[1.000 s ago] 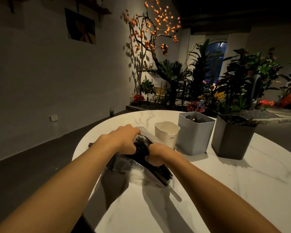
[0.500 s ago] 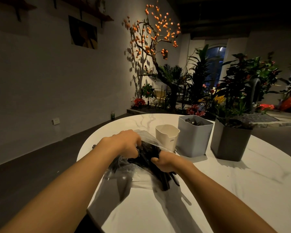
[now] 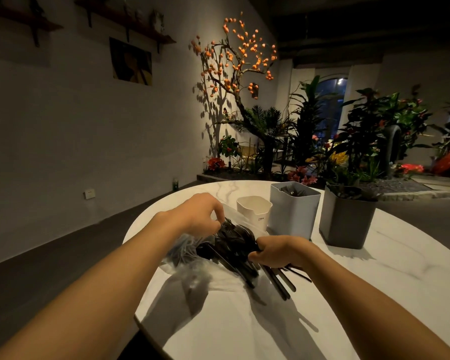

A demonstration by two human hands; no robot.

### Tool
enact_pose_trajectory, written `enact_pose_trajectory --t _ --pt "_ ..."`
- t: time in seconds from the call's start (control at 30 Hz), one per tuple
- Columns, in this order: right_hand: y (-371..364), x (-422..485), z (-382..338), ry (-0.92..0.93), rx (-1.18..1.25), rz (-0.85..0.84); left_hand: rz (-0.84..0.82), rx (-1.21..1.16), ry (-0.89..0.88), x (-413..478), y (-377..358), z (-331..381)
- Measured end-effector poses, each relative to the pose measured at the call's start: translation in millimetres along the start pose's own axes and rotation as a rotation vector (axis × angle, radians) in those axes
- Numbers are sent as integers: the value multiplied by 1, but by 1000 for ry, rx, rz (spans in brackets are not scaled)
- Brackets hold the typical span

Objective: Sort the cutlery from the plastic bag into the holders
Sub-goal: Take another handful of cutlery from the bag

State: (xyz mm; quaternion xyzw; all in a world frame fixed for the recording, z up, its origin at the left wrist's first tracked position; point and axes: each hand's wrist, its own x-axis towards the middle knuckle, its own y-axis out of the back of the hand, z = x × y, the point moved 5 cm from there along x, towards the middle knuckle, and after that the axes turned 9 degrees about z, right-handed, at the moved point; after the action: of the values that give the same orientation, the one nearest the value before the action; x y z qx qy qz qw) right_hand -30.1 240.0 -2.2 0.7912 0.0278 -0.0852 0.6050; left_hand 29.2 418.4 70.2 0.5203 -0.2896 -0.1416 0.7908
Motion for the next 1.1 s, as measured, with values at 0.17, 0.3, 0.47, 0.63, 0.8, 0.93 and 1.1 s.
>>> enact_pose_trajectory --t 0.17,0.3,0.47,0.63,0.8,0.93,1.1 --pt "4 -22 15 6 30 -29 67 -19 -22 -3 10 21" --pt "8 -44 23 32 112 -57 113 -5 -20 -7 13 37" --pt "19 -77 40 8 283 -59 124 9 14 -11 15 51" --pt "46 -113 54 50 482 6 98 32 114 -6 24 58" --pt "70 -133 60 111 707 168 -246 -406 335 -20 10 96" --pt "69 -128 59 217 789 374 -432 -749 253 -22 -28 135" --pt "58 -110 52 307 780 632 -204 -1185 149 -13 -71 179"
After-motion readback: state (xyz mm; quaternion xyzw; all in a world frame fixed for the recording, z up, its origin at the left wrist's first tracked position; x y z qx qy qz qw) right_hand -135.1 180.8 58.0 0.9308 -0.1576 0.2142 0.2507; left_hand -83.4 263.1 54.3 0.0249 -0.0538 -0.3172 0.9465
